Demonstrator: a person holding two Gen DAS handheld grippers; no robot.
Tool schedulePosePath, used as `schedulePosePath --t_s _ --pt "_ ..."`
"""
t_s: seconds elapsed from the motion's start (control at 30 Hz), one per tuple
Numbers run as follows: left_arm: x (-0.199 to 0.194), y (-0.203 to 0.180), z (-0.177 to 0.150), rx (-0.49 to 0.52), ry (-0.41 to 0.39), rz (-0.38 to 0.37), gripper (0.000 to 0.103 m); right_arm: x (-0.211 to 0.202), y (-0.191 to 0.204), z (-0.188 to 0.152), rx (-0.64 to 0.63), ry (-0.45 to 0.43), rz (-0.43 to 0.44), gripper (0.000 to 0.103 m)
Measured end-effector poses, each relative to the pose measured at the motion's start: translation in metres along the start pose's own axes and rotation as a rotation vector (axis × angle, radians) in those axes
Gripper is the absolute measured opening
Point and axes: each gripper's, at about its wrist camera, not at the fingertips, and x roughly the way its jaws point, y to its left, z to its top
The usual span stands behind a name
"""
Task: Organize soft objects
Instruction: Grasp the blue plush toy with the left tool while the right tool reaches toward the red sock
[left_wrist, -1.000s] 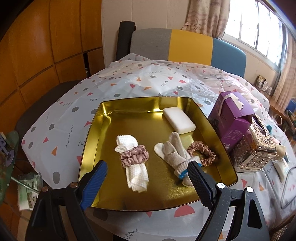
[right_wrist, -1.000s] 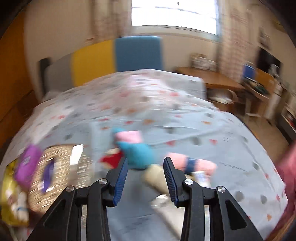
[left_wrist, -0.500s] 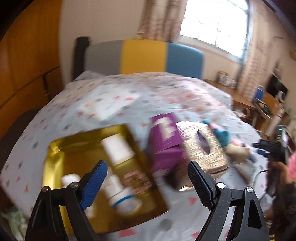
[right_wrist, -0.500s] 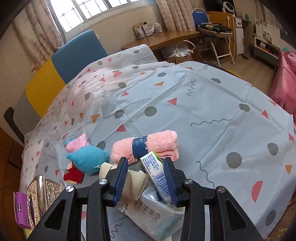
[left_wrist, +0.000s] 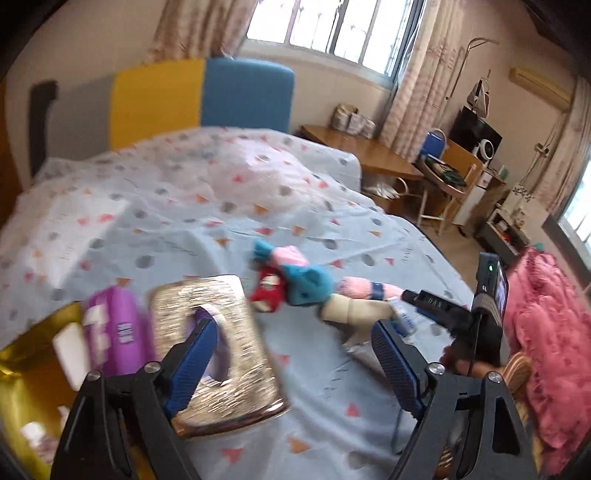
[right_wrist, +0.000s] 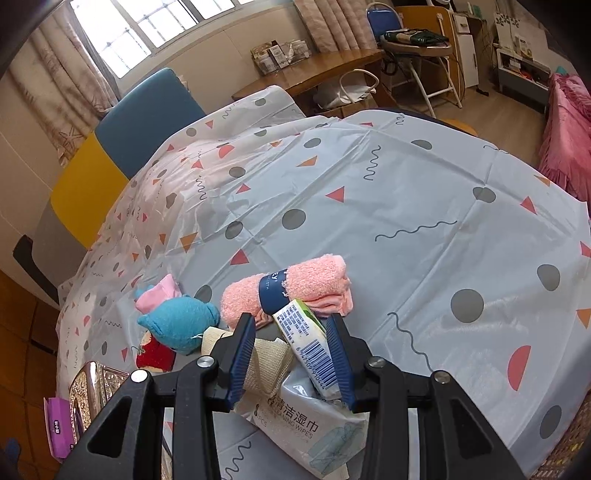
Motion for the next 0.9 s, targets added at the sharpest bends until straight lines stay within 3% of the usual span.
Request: schedulePosePath --t_s 0.23,0.3,0.37,0.5,0.67,0.83,0.9 --pt "0.066 -0.029 0.024 -0.035 0.071 -0.015 0.082 -0.005 -0.012 0.004 0.062 -0.022 0.010 0.040" --pt "0.092 -0.034 0.028 -0.031 0.105 -0.005 0.076 -0.002 -0.013 0.004 0.076 -0.007 0.022 0.040" --pt "0.115 -0.038 0.030 -0.017 0.141 0.030 0.063 -0.003 -0.014 0.004 0.083 -0.011 0.019 0.040" --pt "0.151 -0.039 0.030 -0.033 0.188 0.064 0.065 -0.006 -0.013 0.004 0.080 -0.024 0.030 0.040" --pt "0.187 -0.027 0.033 -0.121 0.236 0.077 0.072 -0.003 -0.013 0.004 0.089 -0.005 0.051 0.040" --pt "0.220 -0.025 0.036 -0.163 0.267 0.059 0.071 -0.001 -0.013 0.003 0.096 0.012 0.080 0.040" --pt "0.232 -0.025 0.035 -0.166 0.283 0.079 0.063 -0.001 -0.012 0.003 0.098 0.015 0.090 0.040"
